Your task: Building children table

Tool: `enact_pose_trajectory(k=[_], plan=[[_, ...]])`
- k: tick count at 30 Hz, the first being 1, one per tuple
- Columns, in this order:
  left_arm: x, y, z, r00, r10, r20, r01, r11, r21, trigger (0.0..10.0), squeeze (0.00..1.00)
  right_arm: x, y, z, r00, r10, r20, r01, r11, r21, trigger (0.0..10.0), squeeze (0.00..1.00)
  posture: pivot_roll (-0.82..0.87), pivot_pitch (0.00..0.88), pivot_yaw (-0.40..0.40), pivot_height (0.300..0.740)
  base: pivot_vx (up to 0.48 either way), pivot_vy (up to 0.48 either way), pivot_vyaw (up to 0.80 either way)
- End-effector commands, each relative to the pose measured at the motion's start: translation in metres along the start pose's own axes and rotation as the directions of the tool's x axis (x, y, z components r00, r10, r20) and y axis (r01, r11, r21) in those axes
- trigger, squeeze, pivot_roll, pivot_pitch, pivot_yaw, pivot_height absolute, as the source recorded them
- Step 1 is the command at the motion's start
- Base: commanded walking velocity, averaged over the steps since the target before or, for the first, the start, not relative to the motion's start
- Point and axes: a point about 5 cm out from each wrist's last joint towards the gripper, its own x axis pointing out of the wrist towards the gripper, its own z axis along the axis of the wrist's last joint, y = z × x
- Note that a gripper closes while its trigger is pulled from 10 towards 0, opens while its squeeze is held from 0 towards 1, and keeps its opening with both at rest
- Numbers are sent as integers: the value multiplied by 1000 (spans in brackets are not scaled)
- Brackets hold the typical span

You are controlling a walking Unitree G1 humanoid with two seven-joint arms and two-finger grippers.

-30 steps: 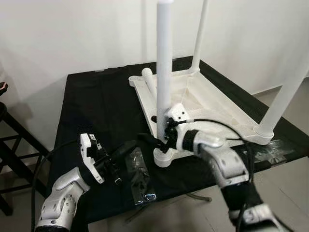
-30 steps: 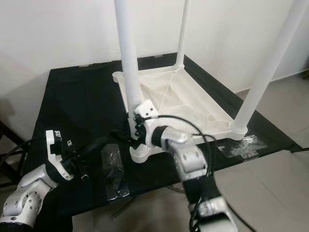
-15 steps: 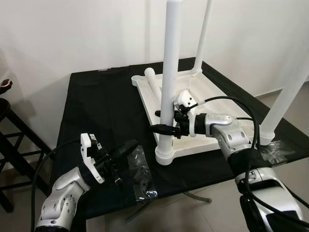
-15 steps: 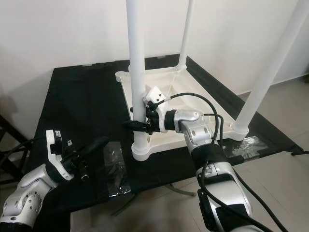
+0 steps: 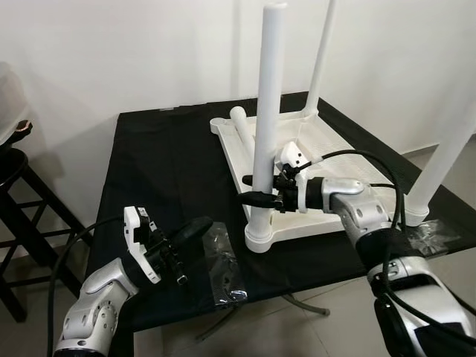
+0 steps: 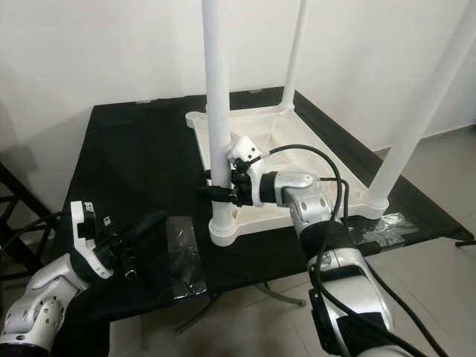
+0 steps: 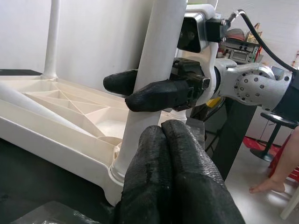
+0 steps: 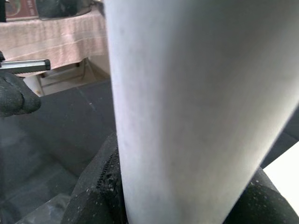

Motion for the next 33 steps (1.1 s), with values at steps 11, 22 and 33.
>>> enact_pose_trajectory(k=[11, 22, 33], plan=[[-2, 0, 1, 1000, -5, -10, 5, 1000, 10, 10000, 0, 19, 48, -64, 764, -632, -134, 644, 731, 223, 0, 0, -47, 0, -14, 740, 0, 0, 0], [-2, 0, 0, 1000, -8, -9, 8, 1000, 0, 10000, 0, 22, 59, -51, 838, -537, -98, 544, 806, 233, 10000, 1000, -56, 0, -3, 740, 0, 0, 0], [-1, 1, 0, 1000, 2, -1, -2, 1000, 6, 10000, 0, 7, 21, 0, 998, -47, 37, 48, 999, -27, 10000, 0, -44, 0, -6, 740, 0, 0, 0]])
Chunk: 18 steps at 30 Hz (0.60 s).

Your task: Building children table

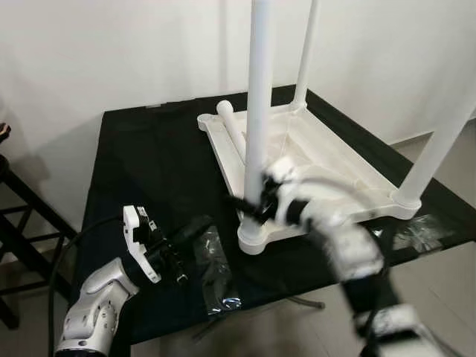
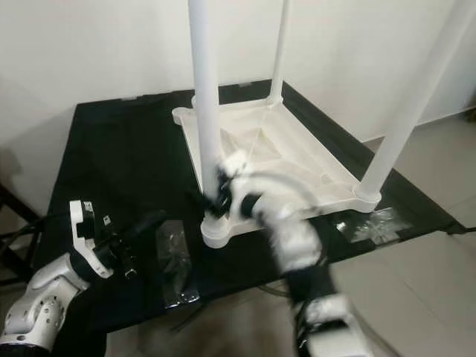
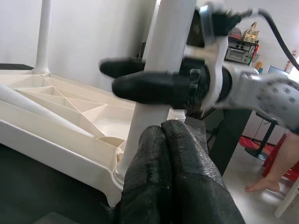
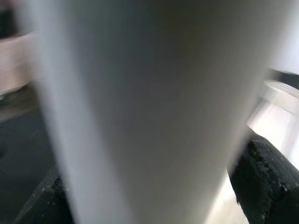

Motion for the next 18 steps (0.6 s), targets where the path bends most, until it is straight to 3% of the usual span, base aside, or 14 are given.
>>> enact_pose_trajectory(k=[1, 6, 7, 8, 9, 14, 18], plan=[[-1, 1, -1, 1000, 6, -4, -6, 1000, 6, 10000, 0, 0, -1, -10, 993, 102, -57, -103, 994, -19, 10000, 0, -38, 0, -8, 740, 0, 0, 0], [-1, 0, -2, 1000, 6, -6, -6, 1000, 9, 10000, 0, -1, -13, -3, 990, 125, -59, -127, 992, -24, 10000, 0, -31, 0, -10, 740, 0, 0, 0], [-1, 0, -2, 1000, 7, -6, -7, 1000, 10, 10000, 0, 0, -15, 1, 990, 137, -39, -138, 990, -14, 2196, 0, -30, 0, -6, 740, 0, 0, 0], [-1, 0, -2, 1000, 7, -6, -7, 1000, 10, 10000, 0, 0, -15, 1, 990, 137, -39, -138, 990, -14, 2196, 0, -30, 0, -6, 740, 0, 0, 0], [-1, -1, -2, 1000, 7, -7, -7, 1000, 10, 10000, 0, 0, -17, 4, 988, 154, -26, -154, 988, 1, 0, 0, -27, 0, -6, 740, 0, 0, 0], [-2, -2, -2, 1000, 7, -8, -7, 1000, 12, 10000, 0, -3, -18, 2, 969, 247, -16, -247, 968, 40, 0, 0, -23, 0, -6, 740, 0, 0, 0], [-2, -2, -1, 1000, 8, -7, -7, 1000, 11, 10000, 0, -7, -20, -5, 966, 256, -36, -254, 966, 41, 0, 0, -30, 0, -1, 740, 0, 0, 0]])
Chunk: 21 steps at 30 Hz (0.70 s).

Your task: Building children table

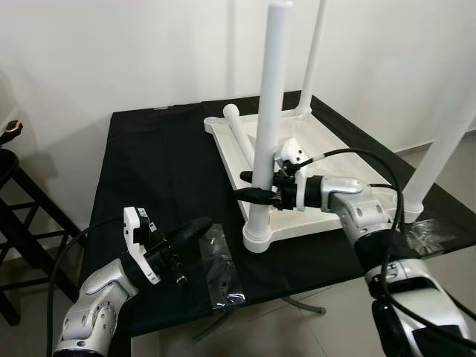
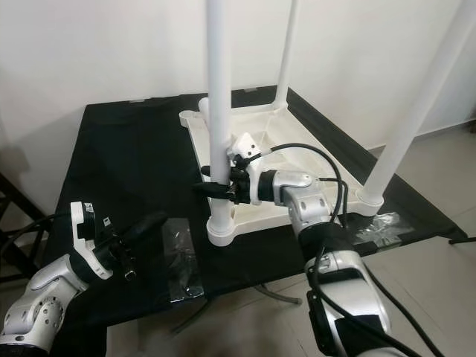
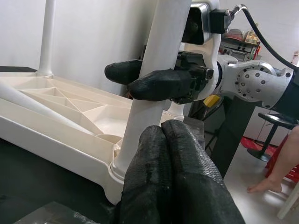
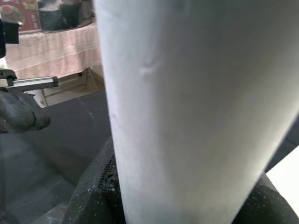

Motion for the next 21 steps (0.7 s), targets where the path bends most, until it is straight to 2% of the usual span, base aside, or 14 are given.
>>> enact_pose_trajectory(k=[1, 6, 8, 9, 10, 11, 12, 13, 15, 16, 17, 18, 19, 21], plan=[[-1, -2, 0, 1000, 2, -4, -2, 1000, 13, 10000, 0, 0, 2, -4, 999, 36, -12, -36, 999, -7, 0, 0, -30, 0, -1, 740, 0, 0, 0], [-1, -1, 1, 1000, 2, -3, -2, 1000, 11, 10000, 0, -8, 0, -14, 999, -9, -45, 8, 1000, -16, 0, 0, -35, 0, -1, 740, 0, 0, 0], [-1, 0, 2, 1000, 4, -1, -4, 1000, 11, 10000, 0, -14, -1, -20, 991, -106, -80, 104, 994, -24, 0, 0, -41, 0, 0, 740, 0, 0, 0], [-1, 0, 2, 1000, 4, -1, -4, 1000, 11, 10000, 0, -14, -1, -20, 991, -106, -80, 104, 994, -24, 0, 0, -41, 0, 0, 740, 0, 0, 0], [-2, 1, 3, 1000, 5, 0, -5, 1000, 11, 10000, 0, -13, -1, -29, 961, -262, -87, 265, 964, 28, 0, 0, -47, 0, 1, 740, 0, 0, 0], [-2, 1, 3, 1000, 5, 0, -5, 1000, 11, 10000, 0, -13, -1, -29, 961, -262, -87, 265, 964, 28, 0, 0, -47, 0, 1, 740, 0, 0, 0], [-3, 1, 4, 1000, 6, -1, -6, 1000, 11, 10000, 0, -9, -2, -39, 758, -651, -35, 650, 749, 129, 0, 0, -52, 0, 0, 740, 0, 0, 0], [-4, 3, 5, 1000, 5, -1, -5, 1000, 10, 10000, 0, -2, 28, -69, 613, -779, -128, 785, 584, 206, 0, 0, -62, 0, 8, 740, 0, 0, 0], [-4, 3, 5, 1000, 5, -1, -5, 1000, 10, 10000, 0, -2, 28, -69, 613, -779, -128, 785, 584, 206, 0, 0, -62, 0, 8, 740, 0, 0, 0], [-5, 3, 5, 1000, 5, -1, -5, 1000, 9, 10000, 0, -4, 52, -86, 505, -838, -207, 857, 457, 239, 0, 0, -62, 0, 8, 740, 0, 0, 0], [-5, 4, 5, 1000, 3, -6, -3, 1000, 8, 10000, 0, 6, 55, -82, 535, -821, -199, 839, 490, 234, 0, 0, -78, 0, 26, 740, 0, 0, 0], [-5, 5, 5, 1000, 1, -8, -1, 1000, 8, 10000, 0, 14, 53, -76, 602, -778, -178, 796, 565, 219, 0, 0, -71, 0, 20, 740, 0, 0, 0], [-5, 5, 5, 1000, 1, -8, -1, 1000, 8, 10000, 0, 14, 53, -76, 602, -778, -178, 796, 565, 219, 0, 0, -71, 0, 20, 740, 0, 0, 0], [-4, 5, 4, 1000, 0, -10, 0, 1000, 8, 10000, 0, 17, 47, -70, 628, -762, -160, 776, 596, 206, 0, 0, -71, 0, 20, 740, 0, 0, 0]])
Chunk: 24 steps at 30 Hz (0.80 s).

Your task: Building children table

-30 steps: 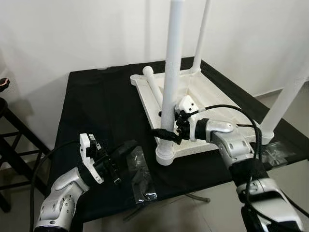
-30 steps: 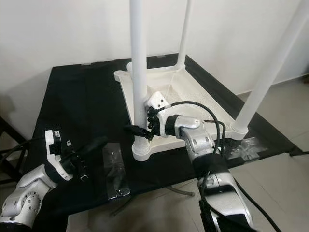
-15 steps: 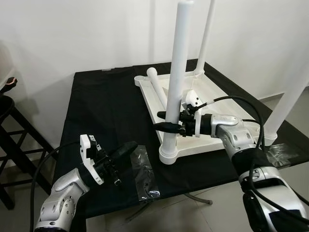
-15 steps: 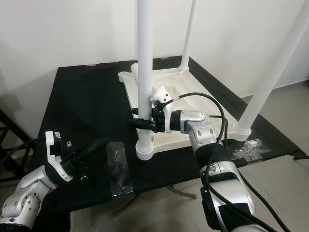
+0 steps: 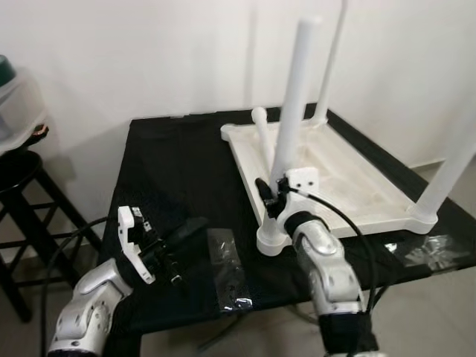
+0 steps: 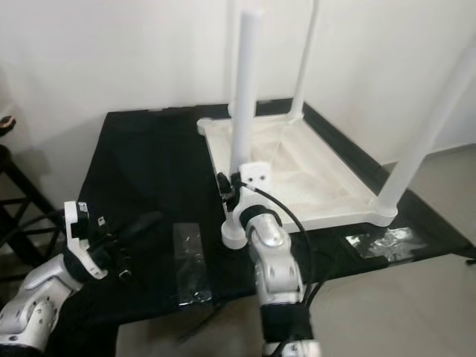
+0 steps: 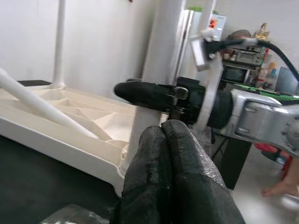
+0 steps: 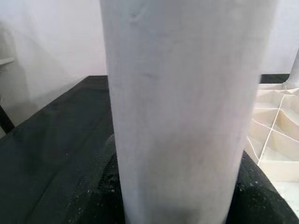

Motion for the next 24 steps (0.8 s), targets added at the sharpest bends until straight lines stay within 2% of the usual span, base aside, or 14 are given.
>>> enact_pose_trajectory(k=[1, 3, 4, 5, 7, 8, 10, 11, 15, 16, 17, 18, 19, 24], plan=[[-1, 2, 0, 1000, -5, -12, 5, 1000, 0, 10000, 0, -3, 3, -37, 983, 42, -180, -44, 999, -7, 0, 0, -44, 0, 9, 740, 0, 0, 0], [-1, 1, 1, 1000, 0, -8, 0, 1000, 1, 10000, 0, -6, 9, -38, 980, 66, -188, -73, 997, -29, 0, 0, -66, 0, 19, 740, 0, 0, 0], [-2, 1, 1, 1000, 7, -1, -7, 1000, -2, 10000, 0, -8, 12, -40, 976, 84, -198, -96, 994, -48, 1765, 0, -57, 0, 13, 740, 0, 0, 0], [-2, 1, 1, 1000, 2, -4, -2, 1000, -2, 10000, 0, -8, 12, -38, 977, 98, -190, -107, 994, -36, 10000, 0, -58, 0, 17, 740, 0, 0, 0], [-2, 1, 0, 1000, -2, -7, 2, 1000, -3, 10000, 0, -10, 14, -36, 980, 76, -182, -81, 996, -22, 10000, 0, -58, 0, 17, 740, 0, 0, 0], [-1, 1, 0, 1000, -5, -9, 5, 1000, -3, 10000, 0, -11, 16, -32, 980, 93, -174, -96, 995, -7, 10000, 686, -56, 0, 17, 740, 0, 0, 0], [-1, 1, 0, 1000, -5, -9, 5, 1000, -3, 10000, 0, -11, 16, -32, 980, 93, -174, -96, 995, -7, 10000, 686, -56, 0, 17, 740, 0, 0, 0], [-1, 0, 0, 1000, -5, -9, 5, 1000, -3, 10000, 0, -10, 20, -26, 974, 166, -153, -164, 986, 25, 10000, 1000, -53, 0, 16, 740, 0, 0, 0], [0, 0, -1, 1000, -2, -6, 2, 1000, -3, 10000, 0, -6, 23, -3, 933, 353, -71, -352, 936, 23, 10000, 1000, -52, 0, 14, 740, 0, 0, 0], [1, 0, -2, 1000, -2, -4, 2, 1000, -2, 10000, 0, -4, 18, 10, 880, 474, -33, -475, 880, -14, 10000, 765, -54, 0, 11, 740, 0, 0, 0], [1, 0, -2, 1000, -2, -4, 2, 1000, -2, 10000, 0, -4, 18, 10, 880, 474, -33, -475, 880, -14, 10000, 765, -54, 0, 11, 740, 0, 0, 0], [2, -1, -2, 1000, -3, -3, 3, 1000, -2, 10000, 0, -3, 8, 20, 818, 574, -34, -574, 815, -79, 10000, 0, -51, 0, 7, 740, 0, 0, 0], [2, -1, -3, 1000, -3, -2, 3, 1000, -2, 10000, 0, -2, -2, 24, 753, 653, -73, -657, 743, -126, 10000, 0, -50, 0, 5, 740, 0, 0, 0], [3, -2, -4, 1000, -3, 0, 3, 1000, -3, 10000, 0, 2, -21, 30, 678, 721, -144, -735, 658, -164, 10000, 0, -43, 0, 2, 740, 0, 0, 0]])
